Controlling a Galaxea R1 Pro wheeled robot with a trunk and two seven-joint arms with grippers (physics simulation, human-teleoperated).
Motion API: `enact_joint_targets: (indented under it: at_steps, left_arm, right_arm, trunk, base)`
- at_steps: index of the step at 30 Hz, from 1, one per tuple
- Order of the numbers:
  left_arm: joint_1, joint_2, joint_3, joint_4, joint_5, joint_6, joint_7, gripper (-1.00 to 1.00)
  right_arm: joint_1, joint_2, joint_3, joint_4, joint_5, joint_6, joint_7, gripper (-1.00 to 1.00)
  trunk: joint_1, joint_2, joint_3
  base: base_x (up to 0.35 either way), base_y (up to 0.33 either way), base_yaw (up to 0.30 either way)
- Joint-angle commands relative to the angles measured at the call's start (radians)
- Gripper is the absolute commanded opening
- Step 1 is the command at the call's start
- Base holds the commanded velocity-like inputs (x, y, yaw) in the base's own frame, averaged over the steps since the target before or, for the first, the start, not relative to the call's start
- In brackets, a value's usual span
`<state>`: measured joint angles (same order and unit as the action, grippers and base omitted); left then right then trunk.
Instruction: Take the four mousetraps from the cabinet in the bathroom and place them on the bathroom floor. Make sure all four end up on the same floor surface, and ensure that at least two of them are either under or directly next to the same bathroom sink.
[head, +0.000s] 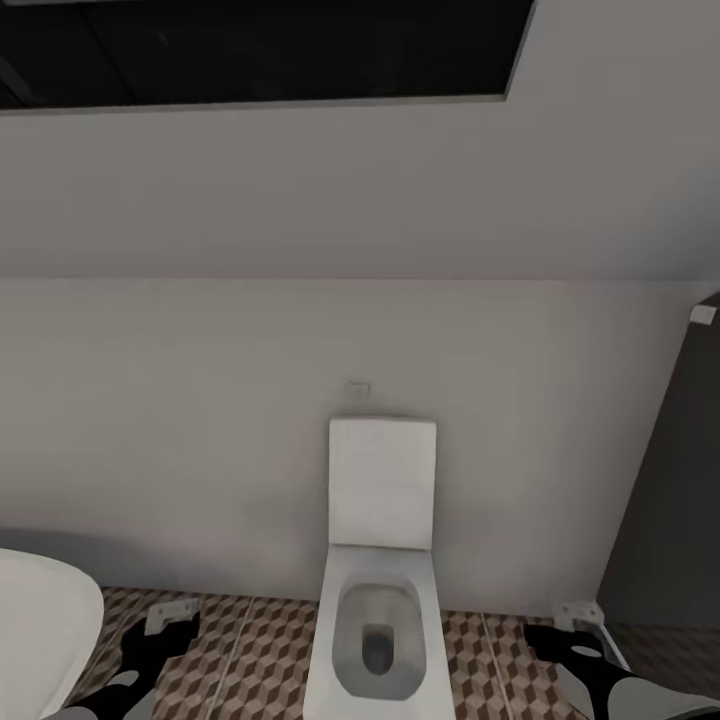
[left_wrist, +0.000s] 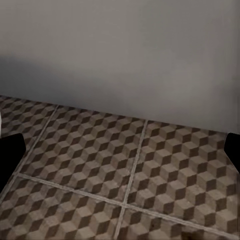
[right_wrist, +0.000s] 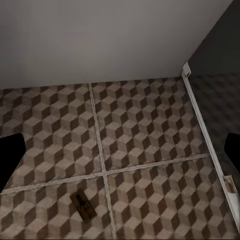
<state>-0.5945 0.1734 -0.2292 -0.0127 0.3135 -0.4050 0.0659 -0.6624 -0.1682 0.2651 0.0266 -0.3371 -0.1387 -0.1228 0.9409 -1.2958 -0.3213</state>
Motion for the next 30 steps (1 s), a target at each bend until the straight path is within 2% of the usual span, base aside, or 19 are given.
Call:
enact_joint_targets:
  at_steps: [1,19,30]
  left_arm:
    - [0.000,-0.002,-0.009,0.002,0.004,-0.002,0.005,1.00]
    - [0.011,-0.014,-0.009,0.008,0.004,0.007,0.005,1.00]
    - [0.067,-0.027,-0.007,0.008,0.004,0.011,0.006,1.00]
  right_arm:
    - [0.008,0.001,0.009,0.003,-0.008,-0.005,0.000,1.00]
    - [0.132,0.012,0.009,0.006,-0.008,-0.005,0.000,1.00]
    - [0.206,0.031,0.010,0.006,-0.003,-0.006,0.001,1.00]
  trunk:
    - [-0.004,0.006,0.002]
    - [-0.004,0.006,0.002]
    - [-0.004,0.006,0.002]
  base:
    - [0.000,0.000,0.000]
    - [0.000,0.000,0.000]
    - [0.000,0.000,0.000]
